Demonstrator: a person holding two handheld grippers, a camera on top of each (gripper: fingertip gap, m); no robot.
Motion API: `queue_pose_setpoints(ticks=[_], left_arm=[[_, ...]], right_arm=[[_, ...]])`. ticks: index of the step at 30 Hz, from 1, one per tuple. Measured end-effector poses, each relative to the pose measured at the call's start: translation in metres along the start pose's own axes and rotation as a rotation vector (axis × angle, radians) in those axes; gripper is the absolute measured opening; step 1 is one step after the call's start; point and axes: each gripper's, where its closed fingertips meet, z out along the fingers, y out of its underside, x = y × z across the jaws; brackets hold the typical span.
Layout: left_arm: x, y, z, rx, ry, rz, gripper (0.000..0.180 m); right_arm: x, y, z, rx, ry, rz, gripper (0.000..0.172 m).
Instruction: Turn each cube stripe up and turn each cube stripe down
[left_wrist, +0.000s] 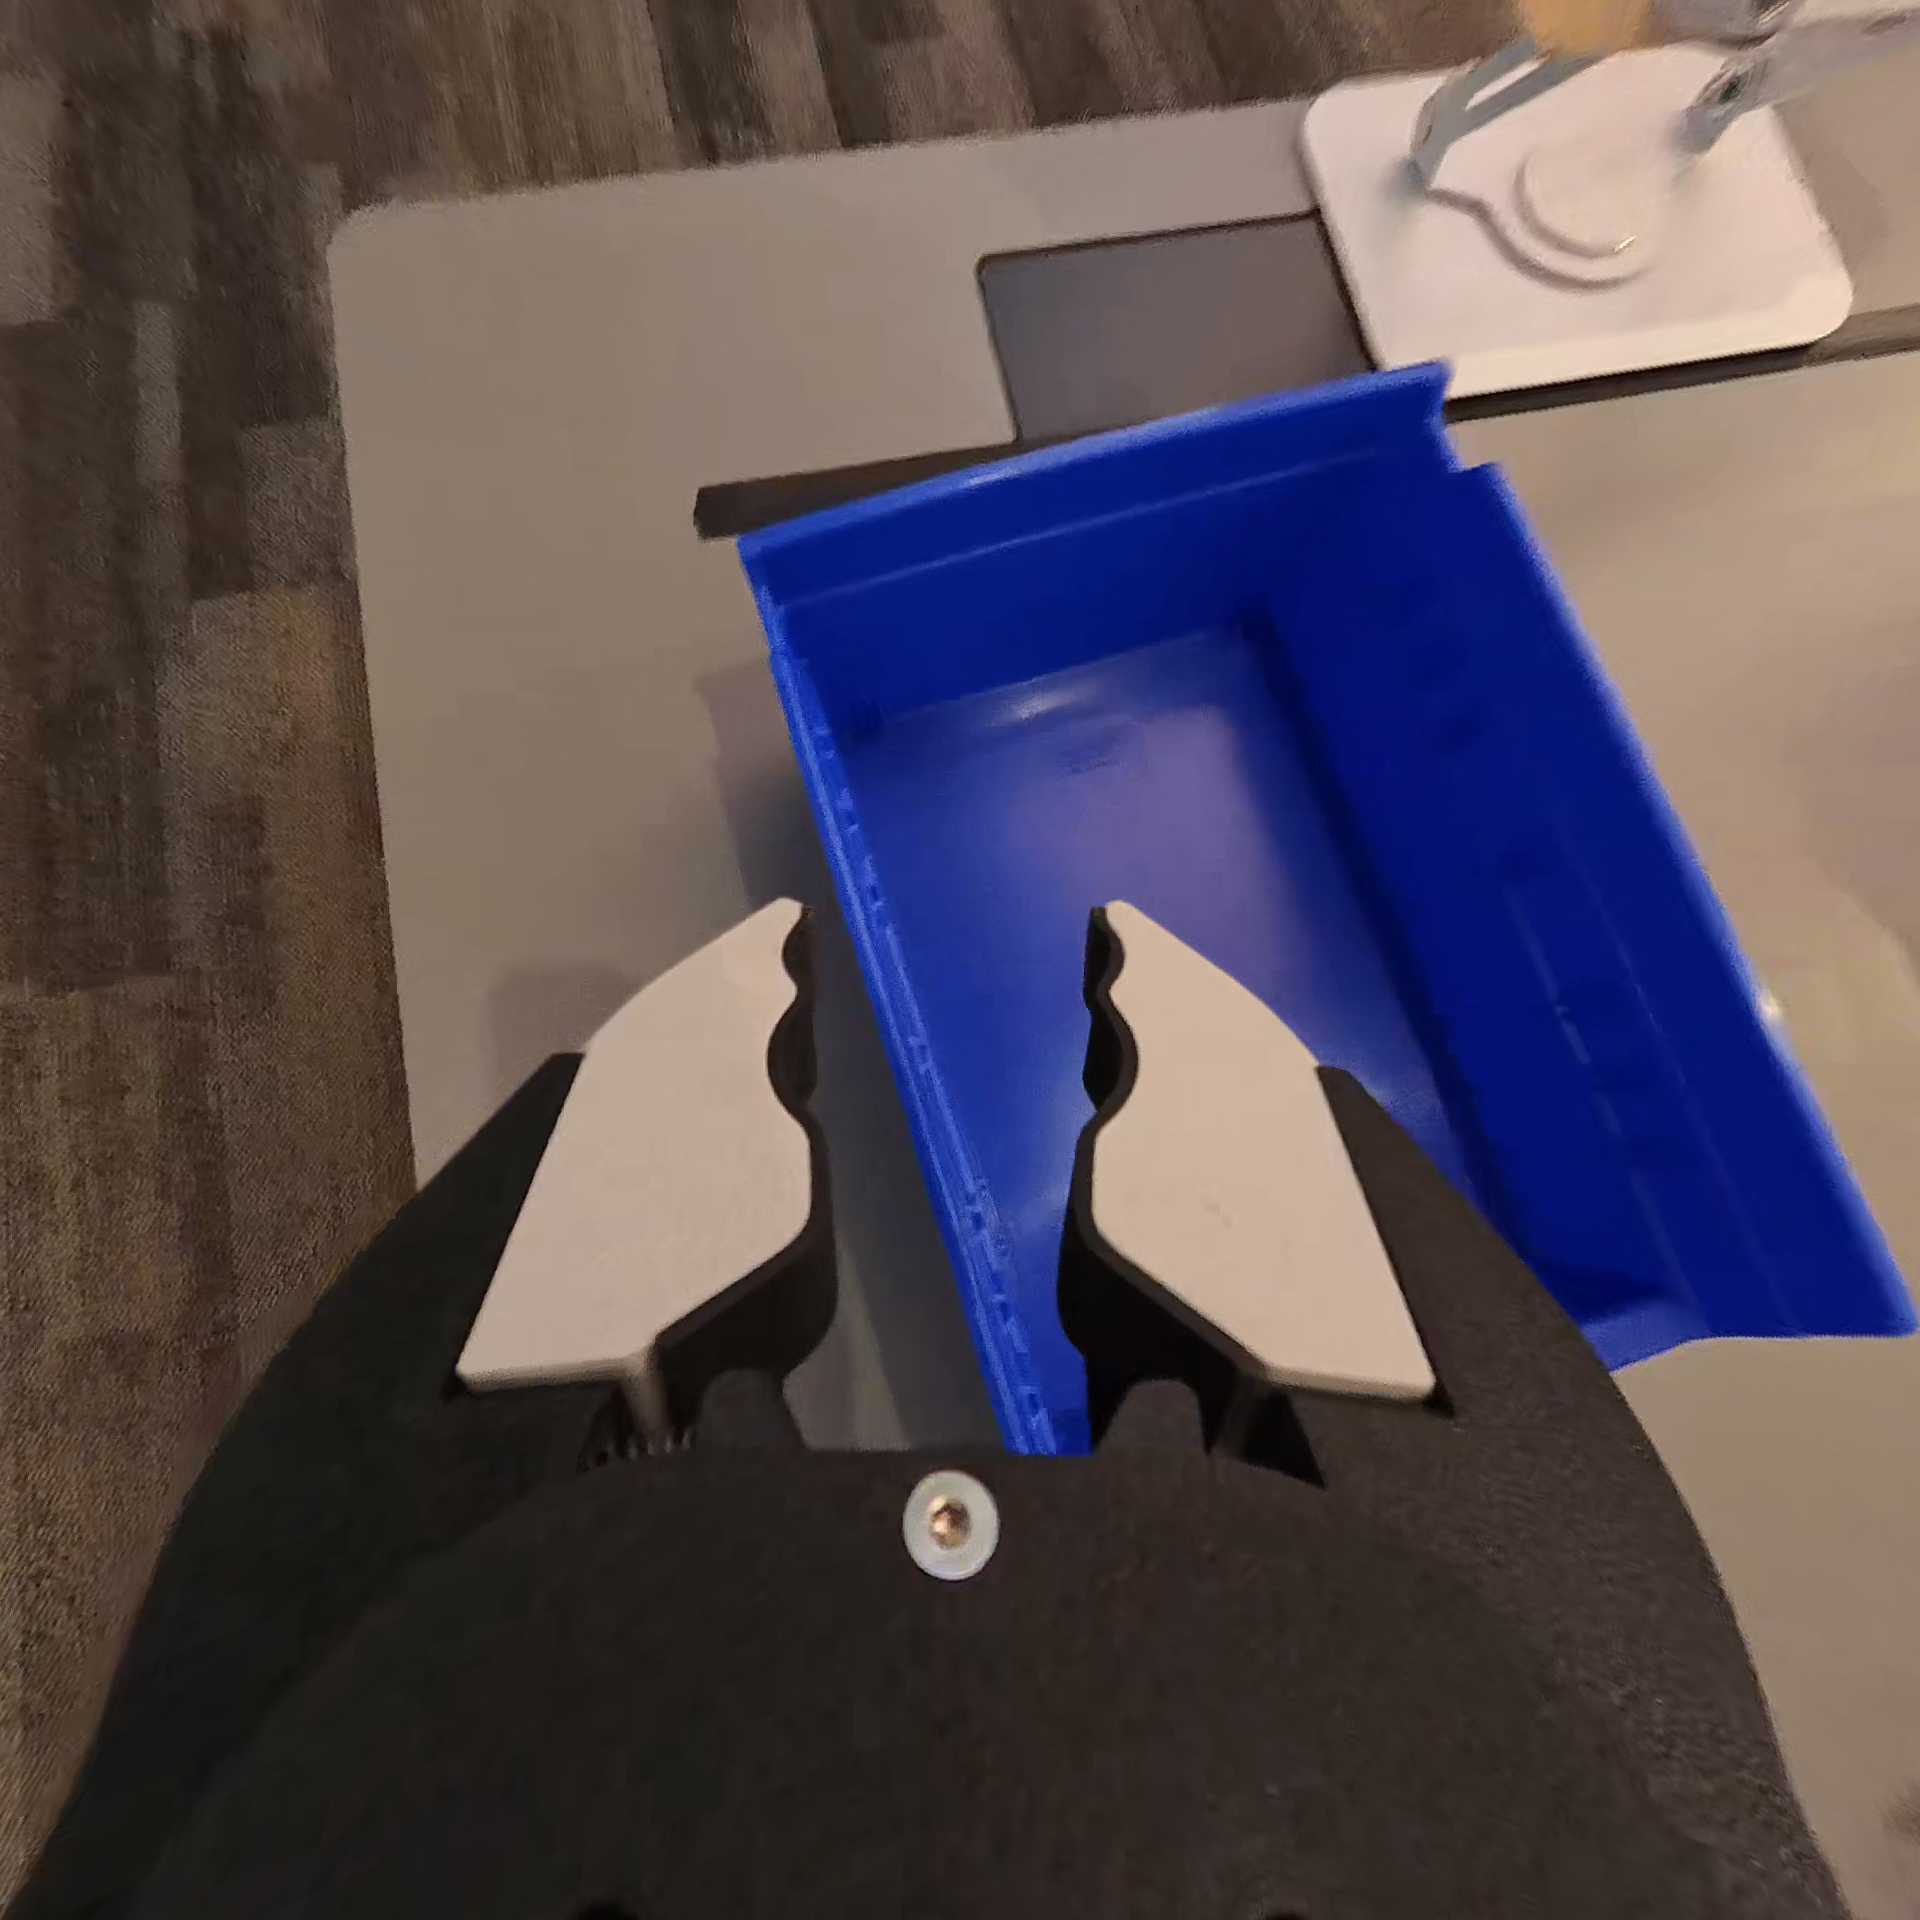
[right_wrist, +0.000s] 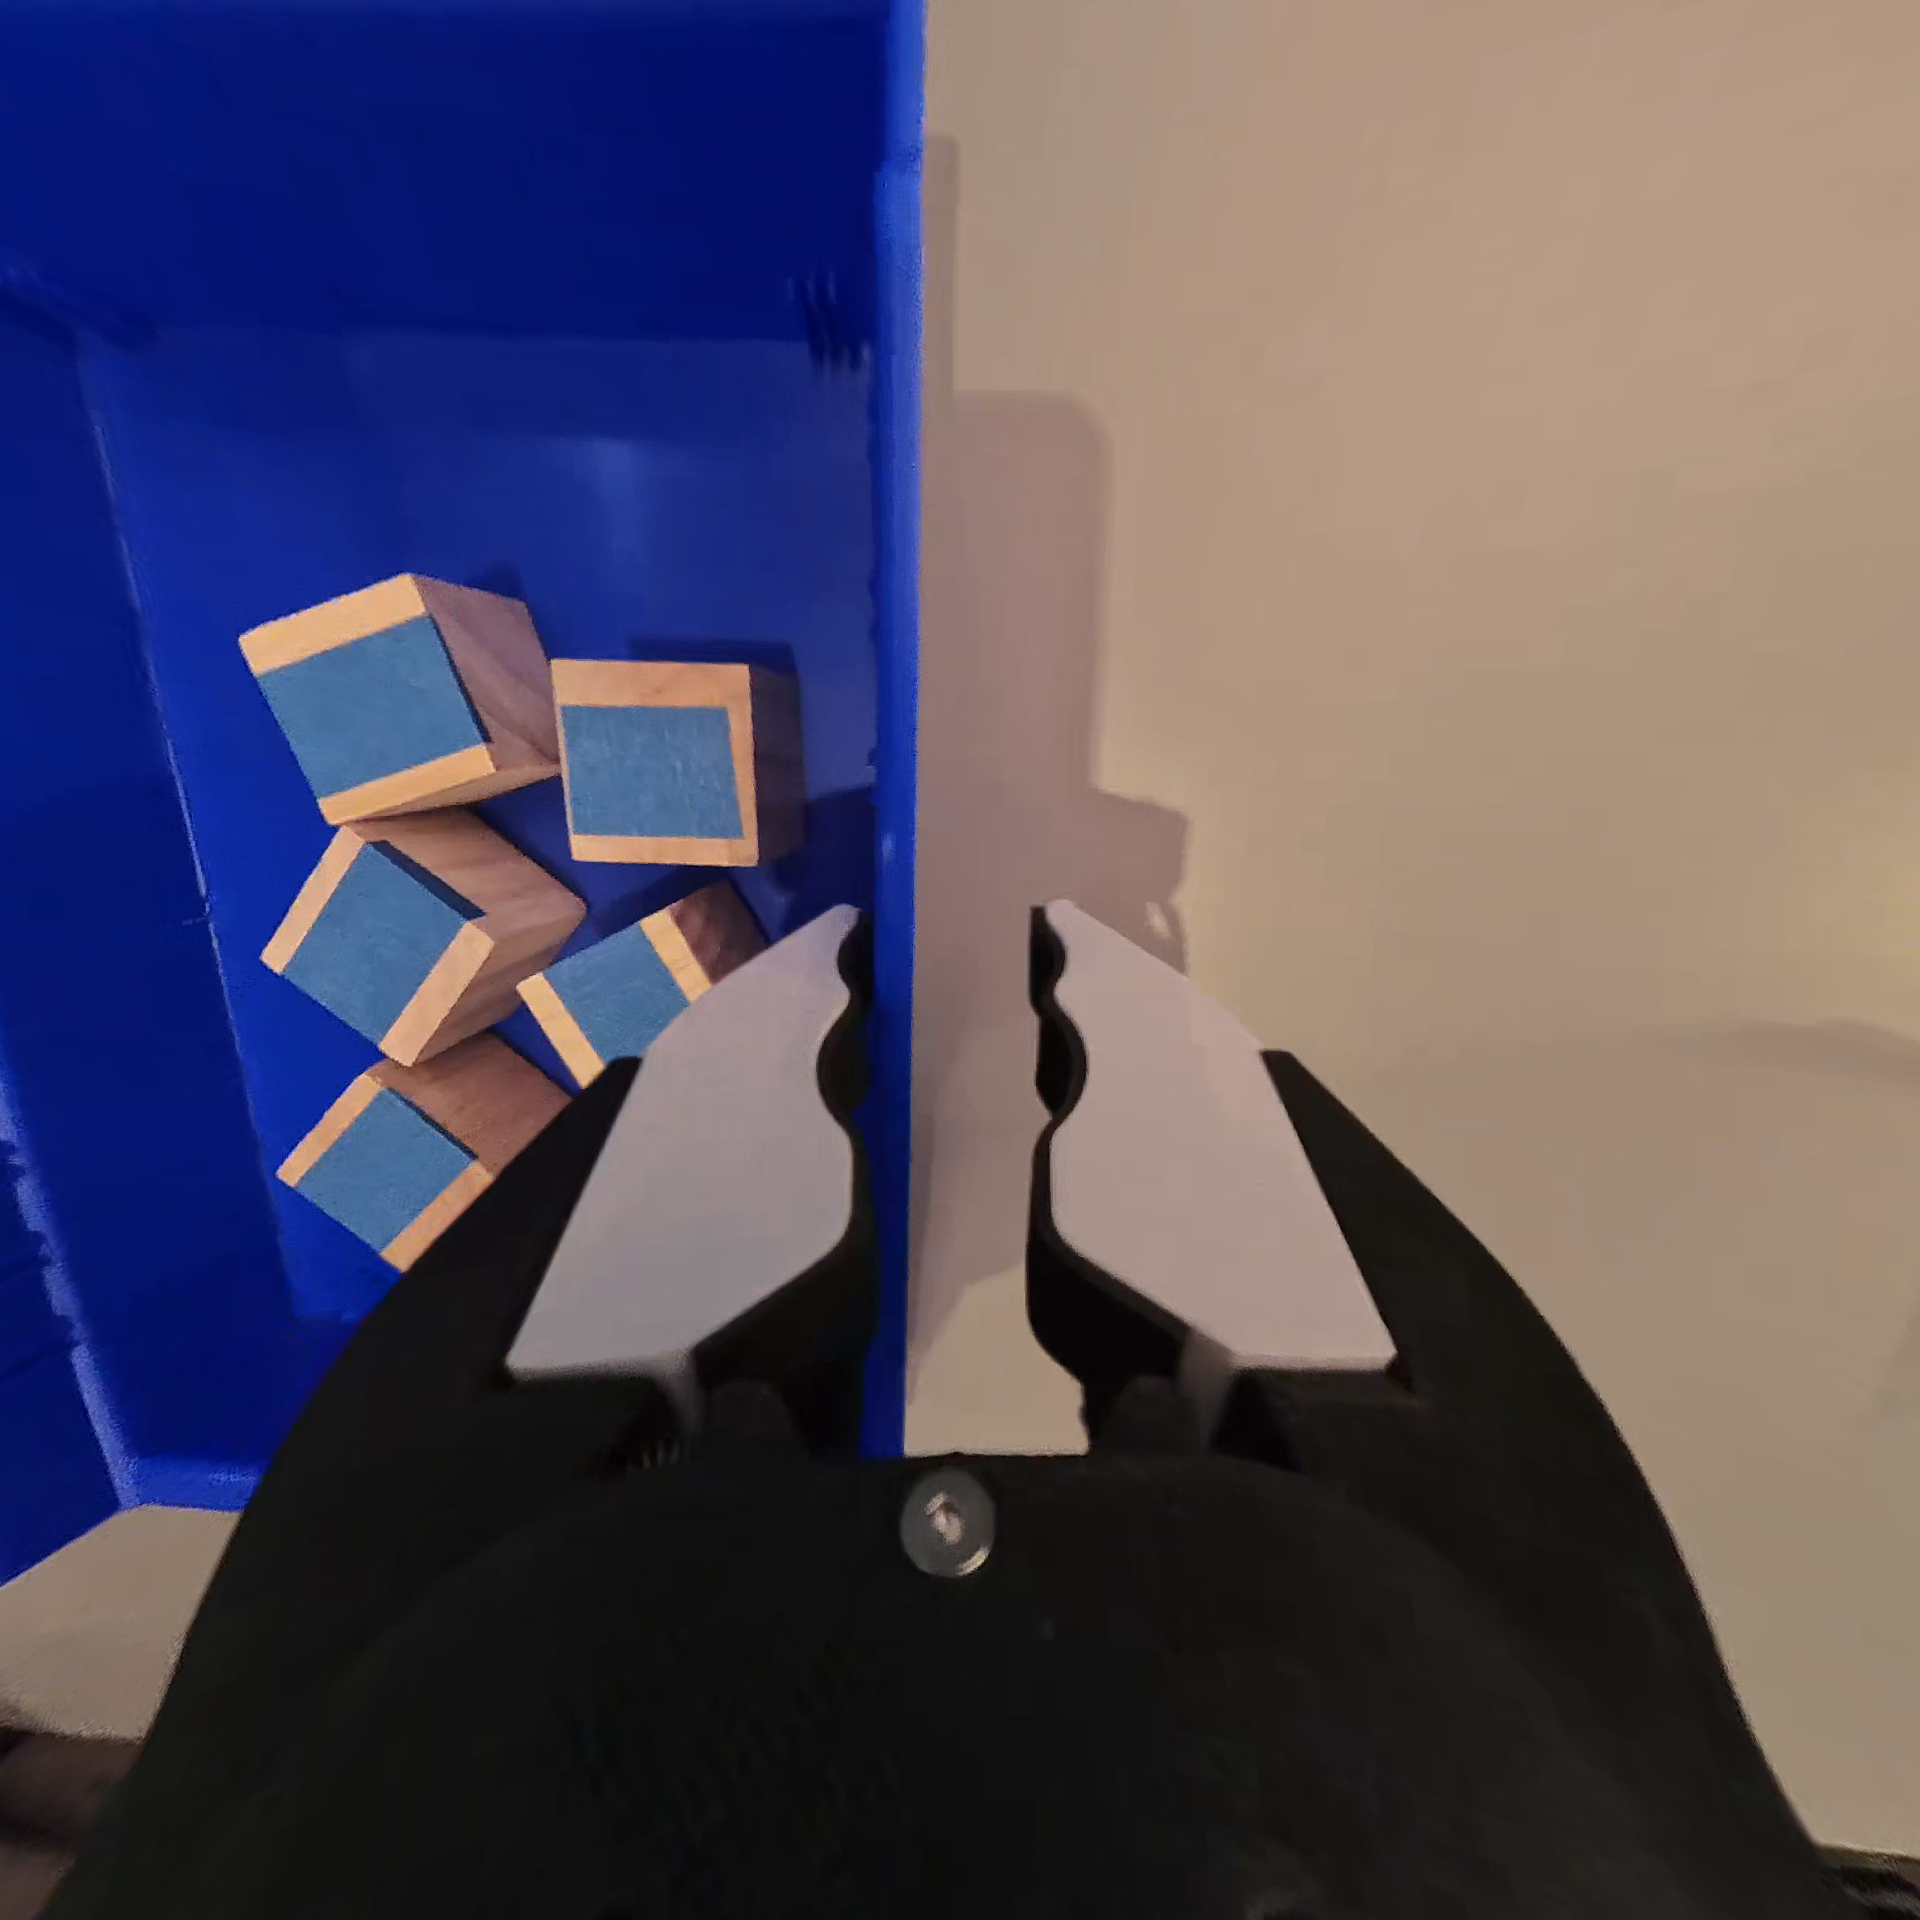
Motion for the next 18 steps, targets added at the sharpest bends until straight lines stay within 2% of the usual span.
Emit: queue_pose_setpoints(ticks=[2, 5, 8, 12, 15, 17, 18], left_arm=[[-0.013, 0.016, 0.009, -0.093, -0.058, -0.018, 0.049], [-0.025, 0.035, 0.021, -0.209, -0.113, -0.011, 0.048], [-0.027, 0.049, 0.03, -0.291, -0.083, -0.076, 0.046], [-0.025, 0.056, 0.042, -0.328, -0.032, -0.122, 0.043], [-0.022, 0.071, 0.05, -0.412, -0.009, -0.159, 0.03], [-0.009, 0.074, 0.056, -0.448, 0.066, -0.219, 0.008], [-0.008, 0.076, 0.059, -0.469, 0.057, -0.237, 0.008]], right_arm=[[-0.011, 0.003, 0.005, -0.035, -0.065, -0.013, 0.007], [-0.01, 0.003, 0.006, -0.046, -0.043, -0.025, 0.007], [-0.01, 0.003, 0.005, -0.051, -0.033, -0.033, 0.007], [-0.01, 0.003, 0.005, -0.052, -0.029, -0.038, 0.007], [-0.011, 0.004, 0.005, -0.057, -0.019, -0.041, 0.007], [-0.011, 0.004, 0.005, -0.063, -0.013, -0.037, 0.008], [-0.011, 0.004, 0.005, -0.067, -0.013, -0.028, 0.008]])
